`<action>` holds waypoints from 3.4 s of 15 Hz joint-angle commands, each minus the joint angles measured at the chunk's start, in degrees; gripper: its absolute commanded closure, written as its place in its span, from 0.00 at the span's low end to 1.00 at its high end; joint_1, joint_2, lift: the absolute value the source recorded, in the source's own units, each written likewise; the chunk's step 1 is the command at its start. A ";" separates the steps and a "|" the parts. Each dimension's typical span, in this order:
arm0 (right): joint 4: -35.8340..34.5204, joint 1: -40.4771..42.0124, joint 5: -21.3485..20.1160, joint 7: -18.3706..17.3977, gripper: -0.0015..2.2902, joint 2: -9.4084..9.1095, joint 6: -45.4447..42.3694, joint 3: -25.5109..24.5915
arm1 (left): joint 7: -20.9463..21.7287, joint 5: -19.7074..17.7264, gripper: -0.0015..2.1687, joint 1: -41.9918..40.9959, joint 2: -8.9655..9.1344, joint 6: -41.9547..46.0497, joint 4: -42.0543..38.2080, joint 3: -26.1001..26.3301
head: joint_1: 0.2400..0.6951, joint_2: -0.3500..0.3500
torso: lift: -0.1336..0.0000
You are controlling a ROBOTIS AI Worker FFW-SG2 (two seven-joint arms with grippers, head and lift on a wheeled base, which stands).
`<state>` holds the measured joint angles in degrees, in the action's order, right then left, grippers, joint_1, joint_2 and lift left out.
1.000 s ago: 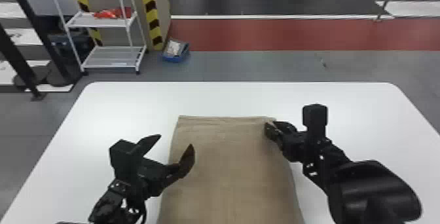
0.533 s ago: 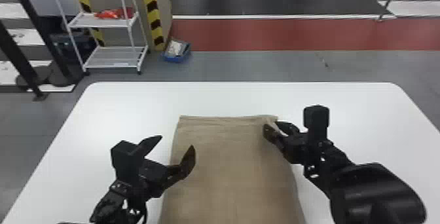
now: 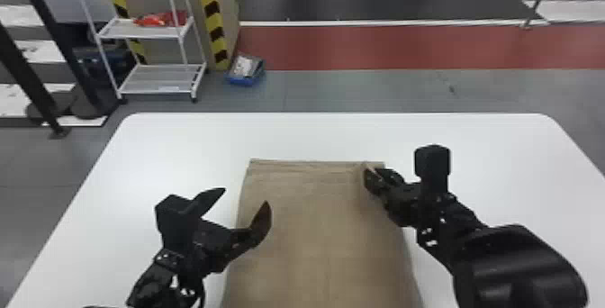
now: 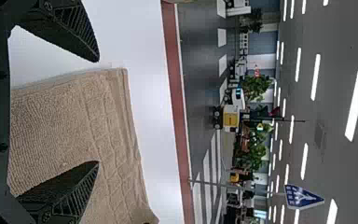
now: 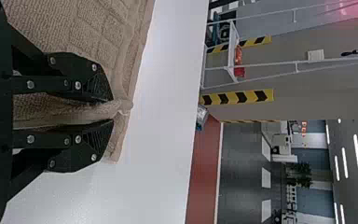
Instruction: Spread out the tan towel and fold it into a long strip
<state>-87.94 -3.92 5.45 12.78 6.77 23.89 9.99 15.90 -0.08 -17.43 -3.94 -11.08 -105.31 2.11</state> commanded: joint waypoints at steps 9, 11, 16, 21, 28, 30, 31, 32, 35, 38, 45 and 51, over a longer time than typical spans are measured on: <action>-27.20 16.48 -10.64 5.85 0.58 0.88 4.37 9.35 | 1.59 -4.67 0.04 0.73 -0.27 -4.88 -5.96 -10.02 | 1.00 0.71 | 0.11; -31.51 20.26 -15.21 7.52 0.58 1.93 5.25 14.00 | 1.59 -7.22 0.04 1.35 -0.27 -5.58 -6.57 -14.15 | 1.00 0.81 | 0.11; -32.30 22.55 -23.21 7.87 0.56 5.10 7.89 26.84 | 2.38 -10.73 0.04 1.70 -1.15 -6.28 -6.92 -20.13 | 1.00 1.00 | 0.11; -36.87 27.12 -20.92 7.79 0.00 6.50 5.96 26.57 | 3.26 -10.47 0.04 1.53 -1.77 -6.11 -5.87 -18.63 | 1.00 1.00 | 0.11; -49.61 41.18 -9.41 7.96 0.02 7.30 -8.28 5.13 | 18.20 -7.39 0.04 -4.36 -5.37 -5.05 -8.59 -17.31 | 1.00 1.00 | 0.11; -50.49 44.78 -2.81 8.75 0.03 6.94 -12.68 -5.77 | 24.79 -7.30 0.04 -9.28 -8.36 -2.59 -11.84 -20.39 | 1.00 1.00 | 0.11; -50.40 46.19 -0.27 8.75 0.03 5.71 -14.43 -10.61 | 25.67 -7.22 0.05 -11.48 -9.50 -0.66 -13.25 -21.45 | 1.00 0.97 | 0.11; -49.79 47.07 2.46 9.54 0.03 2.99 -15.84 -16.41 | 27.87 -6.16 0.05 -13.15 -10.12 0.40 -14.48 -22.32 | 1.00 0.92 | 0.11; -44.43 46.54 10.72 13.59 0.03 -5.27 -18.65 -31.88 | 34.72 -0.45 0.07 -16.93 -12.05 0.92 -16.94 -22.06 | 1.00 0.69 | 0.11; -37.57 43.29 13.18 13.67 0.03 -6.82 -17.77 -41.81 | 37.62 4.74 0.07 -18.95 -13.37 3.39 -17.29 -18.46 | 1.00 0.43 | 0.11; -31.95 40.13 20.92 15.70 0.03 -6.82 -11.80 -52.88 | 43.69 18.54 0.10 -18.34 -15.83 8.84 -17.21 -6.86 | 1.00 0.00 | 0.11; -31.24 38.72 21.36 15.87 0.03 -6.82 -9.69 -53.23 | 39.56 24.25 0.10 -16.32 -15.92 7.08 -16.15 -0.09 | 1.00 0.00 | 0.11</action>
<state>-119.40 35.27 26.73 28.57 0.00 13.59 -43.31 55.98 22.11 -34.13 -19.86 -3.86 -121.80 0.23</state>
